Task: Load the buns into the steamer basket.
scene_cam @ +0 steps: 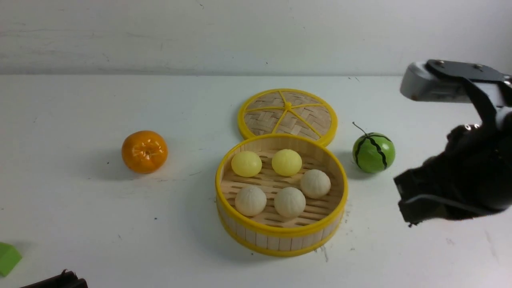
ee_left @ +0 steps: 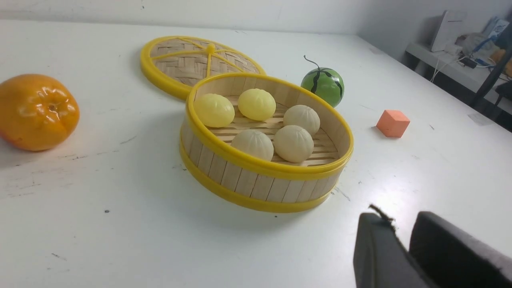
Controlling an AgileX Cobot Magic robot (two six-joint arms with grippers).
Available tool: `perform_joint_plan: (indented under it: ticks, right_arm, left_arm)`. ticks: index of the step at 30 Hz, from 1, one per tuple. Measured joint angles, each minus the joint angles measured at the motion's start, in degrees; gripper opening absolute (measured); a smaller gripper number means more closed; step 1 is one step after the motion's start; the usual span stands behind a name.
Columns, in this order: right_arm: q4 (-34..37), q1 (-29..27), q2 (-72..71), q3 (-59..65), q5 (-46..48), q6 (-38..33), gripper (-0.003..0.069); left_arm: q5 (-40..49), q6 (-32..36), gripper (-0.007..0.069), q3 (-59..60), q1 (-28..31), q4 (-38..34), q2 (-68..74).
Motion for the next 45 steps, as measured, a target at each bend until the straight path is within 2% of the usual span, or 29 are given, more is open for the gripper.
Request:
perform_joint_plan:
  ticks: [6, 12, 15, 20, 22, 27, 31, 32, 35, 39, 40, 41, 42, 45]
  right_arm:
    - [0.0, 0.06, -3.8, 0.18, 6.54, 0.2, -0.002]
    - [-2.96, -0.17, -5.2, 0.44, 6.96, 0.2, -0.0019]
    - [-4.51, -4.02, -9.68, 1.97, 6.52, -1.53, -0.0019]
    - [0.13, -16.92, -29.29, 19.28, -8.26, -13.49, -0.0019]
    - [3.15, -21.21, -39.63, 30.19, -17.4, -18.17, -0.0019]
    - [6.96, -26.14, -57.8, 51.12, -33.81, -21.84, -0.0019]
    - [5.8, -27.76, -66.4, 64.19, -42.2, -22.33, -0.0019]
    - [5.6, -27.78, -66.4, 64.19, -42.2, -22.33, -0.0019]
    - [0.95, -27.89, -67.9, 67.48, -42.58, -20.61, -0.0019]
    - [-6.32, -28.1, -67.97, 67.43, -42.35, -13.6, -0.0018]
    - [-10.6, -28.33, -67.97, 67.43, -42.35, -8.3, -0.0018]
    - [-11.05, -28.34, -67.97, 67.43, -42.35, -7.68, -0.0018]
    - [-13.85, -28.38, -67.97, 67.43, -42.35, -2.86, -0.0017]
    - [-16.3, -28.38, -67.97, 67.43, -42.29, 1.31, -0.0017]
  left_arm:
    - [0.0, 0.0, 0.013, 0.0, 0.0, 0.0, 0.0]
    - [0.0, 0.0, 0.0136, 0.0, 0.0, 0.0, 0.0]
    - [0.0, 0.0, 0.0138, 0.0, 0.0, 0.0, 0.0]
    - [0.0, 0.0, 0.0146, 0.0, 0.0, 0.0, 0.0]
    - [0.0, 0.0, 0.0148, 0.0, 0.0, 0.0, 0.0]
    - [0.0, 0.0, 0.0152, 0.0, 0.0, 0.0, 0.0]
    - [0.0, 0.0, 0.0155, 0.0, 0.0, 0.0, 0.0]
    - [0.0, 0.0, 0.0155, 0.0, 0.0, 0.0, 0.0]
    - [-0.05, 0.0, 0.0158, 0.0, 0.0, 0.0, 0.0]
    - [-0.05, 0.0, 0.0163, 0.0, 0.0, 0.02, 0.0]
    - [-0.05, 0.0, 0.0165, 0.0, 0.0, 0.02, 0.0]
    - [-0.05, 0.0, 0.0165, 0.0, 0.0, 0.02, 0.0]
    - [-0.05, 0.0, 0.0165, 0.0, 0.0, 0.02, 0.0]
    - [-0.05, 0.0, 0.017, 0.0, 0.0, 0.02, 0.0]
